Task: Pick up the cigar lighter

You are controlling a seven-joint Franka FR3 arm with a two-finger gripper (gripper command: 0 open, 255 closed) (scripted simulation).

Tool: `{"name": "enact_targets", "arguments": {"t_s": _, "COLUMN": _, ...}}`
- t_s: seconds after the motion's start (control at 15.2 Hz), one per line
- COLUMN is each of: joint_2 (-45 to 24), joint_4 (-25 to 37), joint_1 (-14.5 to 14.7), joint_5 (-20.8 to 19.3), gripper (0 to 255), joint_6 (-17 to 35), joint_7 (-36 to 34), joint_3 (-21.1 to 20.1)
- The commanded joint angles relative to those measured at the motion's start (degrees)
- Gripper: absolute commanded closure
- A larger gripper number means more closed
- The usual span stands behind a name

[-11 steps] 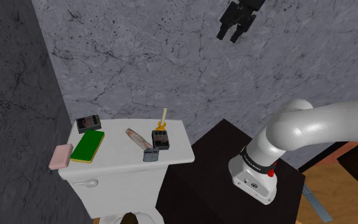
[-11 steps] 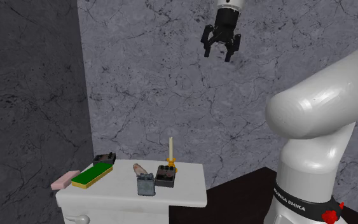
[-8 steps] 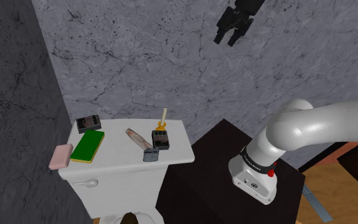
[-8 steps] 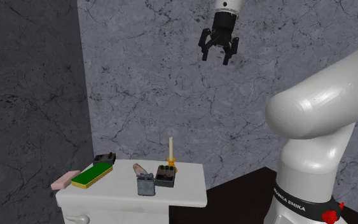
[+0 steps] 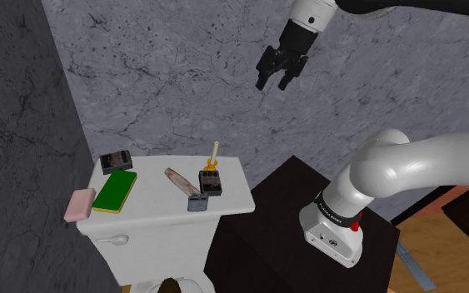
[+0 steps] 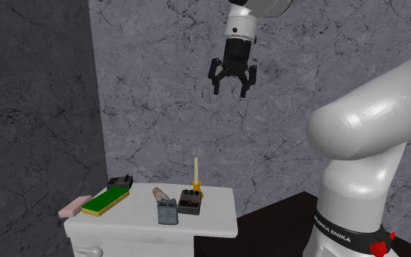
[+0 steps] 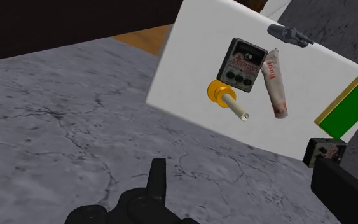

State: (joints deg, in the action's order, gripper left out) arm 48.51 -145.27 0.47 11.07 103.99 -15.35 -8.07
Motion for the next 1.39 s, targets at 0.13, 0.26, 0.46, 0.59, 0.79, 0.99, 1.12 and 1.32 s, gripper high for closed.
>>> {"name": "enact_targets", "arguments": {"t_s": 0.13, "joint_2": -1.2, "joint_4": -4.6, "joint_1": 1.3, "joint_5": 2.8, "gripper": 0, "joint_6": 5.1, "joint_7": -4.8, "joint_3": -4.8}}
{"name": "enact_targets", "arguments": {"t_s": 0.26, "joint_2": -2.6, "joint_4": -6.2, "joint_1": 2.0, "joint_5": 4.3, "gripper": 0, "joint_6": 7.9, "joint_7": -7.3, "joint_3": -7.4}}
{"name": "enact_targets", "arguments": {"t_s": 0.46, "joint_2": -5.6, "joint_4": -8.1, "joint_1": 3.0, "joint_5": 6.5, "gripper": 0, "joint_6": 12.3, "joint_7": -11.0, "joint_3": -11.4}}
{"name": "enact_targets", "arguments": {"t_s": 0.59, "joint_2": -8.2, "joint_4": -9.0, "joint_1": 3.5, "joint_5": 7.9, "gripper": 0, "joint_6": 15.4, "joint_7": -13.5, "joint_3": -14.2}}
{"name": "enact_targets", "arguments": {"t_s": 0.79, "joint_2": -12.9, "joint_4": -9.7, "joint_1": 4.0, "joint_5": 9.7, "gripper": 0, "joint_6": 20.3, "joint_7": -17.4, "joint_3": -18.5}}
{"name": "enact_targets", "arguments": {"t_s": 0.99, "joint_2": -18.6, "joint_4": -9.6, "joint_1": 3.9, "joint_5": 10.7, "gripper": 0, "joint_6": 25.5, "joint_7": -21.6, "joint_3": -23.0}}
{"name": "enact_targets", "arguments": {"t_s": 1.12, "joint_2": -23.0, "joint_4": -9.1, "joint_1": 3.4, "joint_5": 10.7, "gripper": 0, "joint_6": 29.1, "joint_7": -24.6, "joint_3": -26.1}}
{"name": "enact_targets", "arguments": {"t_s": 1.32, "joint_2": -30.3, "joint_4": -7.9, "joint_1": 1.9, "joint_5": 9.1, "gripper": 0, "joint_6": 34.5, "joint_7": -30.0, "joint_3": -31.0}}
